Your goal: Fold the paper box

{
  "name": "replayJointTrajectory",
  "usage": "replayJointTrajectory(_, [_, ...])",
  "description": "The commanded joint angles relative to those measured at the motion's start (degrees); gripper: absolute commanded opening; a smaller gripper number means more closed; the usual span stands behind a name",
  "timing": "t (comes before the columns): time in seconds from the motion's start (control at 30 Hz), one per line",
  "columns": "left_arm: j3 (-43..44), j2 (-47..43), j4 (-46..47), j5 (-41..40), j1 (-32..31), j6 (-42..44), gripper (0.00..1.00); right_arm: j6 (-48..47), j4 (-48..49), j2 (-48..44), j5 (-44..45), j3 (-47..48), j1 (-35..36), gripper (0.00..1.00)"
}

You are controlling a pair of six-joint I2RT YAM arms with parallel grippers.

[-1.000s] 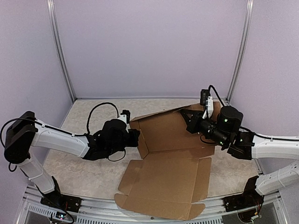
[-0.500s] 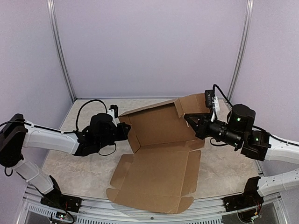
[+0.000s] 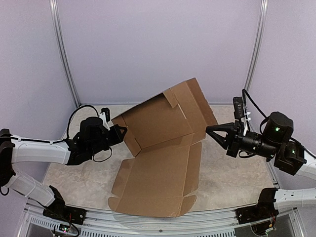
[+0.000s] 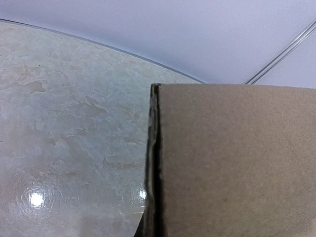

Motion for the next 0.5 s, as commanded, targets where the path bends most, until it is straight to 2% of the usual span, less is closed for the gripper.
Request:
replayJointTrajectory(0.0, [-1.97, -3.26, 2.73, 5.36, 2.07, -4.73, 0.0, -4.07, 1.66, -1.89, -7.31, -1.86, 0.68, 0.0])
replayJointTrajectory(0.23, [-2.9, -8.52, 1.52, 8.39, 2.66, -6.5, 0.0, -7.47, 9.54, -3.81, -10.28, -5.82, 0.97, 0.0])
replayJointTrajectory(0.47, [-2.74, -11.36, 1.35, 11.99, 2.83, -8.22, 0.0, -8.66, 15.13, -0.19, -9.48, -4.95, 1.07, 0.0])
